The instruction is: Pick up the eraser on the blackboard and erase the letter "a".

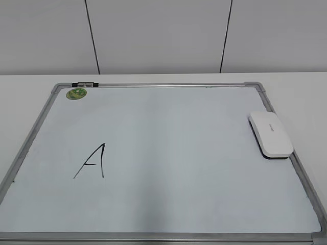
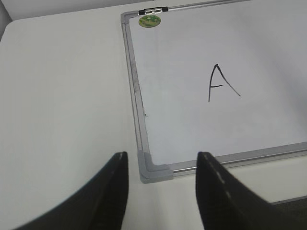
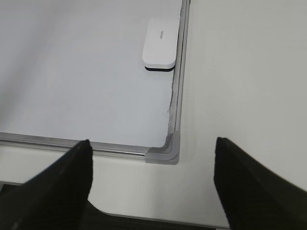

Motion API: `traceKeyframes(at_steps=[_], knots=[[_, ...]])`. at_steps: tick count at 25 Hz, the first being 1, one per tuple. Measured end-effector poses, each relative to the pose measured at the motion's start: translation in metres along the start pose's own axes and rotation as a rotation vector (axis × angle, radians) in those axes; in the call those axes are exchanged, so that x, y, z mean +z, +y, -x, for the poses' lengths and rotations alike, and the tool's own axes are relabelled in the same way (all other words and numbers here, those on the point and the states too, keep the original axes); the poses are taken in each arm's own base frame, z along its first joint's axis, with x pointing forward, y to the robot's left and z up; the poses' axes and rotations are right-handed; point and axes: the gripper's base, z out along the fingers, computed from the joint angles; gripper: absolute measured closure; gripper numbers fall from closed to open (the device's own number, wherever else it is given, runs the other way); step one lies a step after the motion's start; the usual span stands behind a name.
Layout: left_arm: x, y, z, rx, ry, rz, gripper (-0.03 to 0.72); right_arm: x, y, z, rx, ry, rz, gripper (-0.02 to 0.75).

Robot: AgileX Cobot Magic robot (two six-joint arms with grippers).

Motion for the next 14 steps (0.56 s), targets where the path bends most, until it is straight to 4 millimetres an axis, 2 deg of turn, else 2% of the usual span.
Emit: traceKeyframes(at_steps=[14], knots=[[0.0,0.0,0.0,0.0,0.0,0.0,0.354,0.0,0.0,0.0,0.0,0.0,0.0,0.151]])
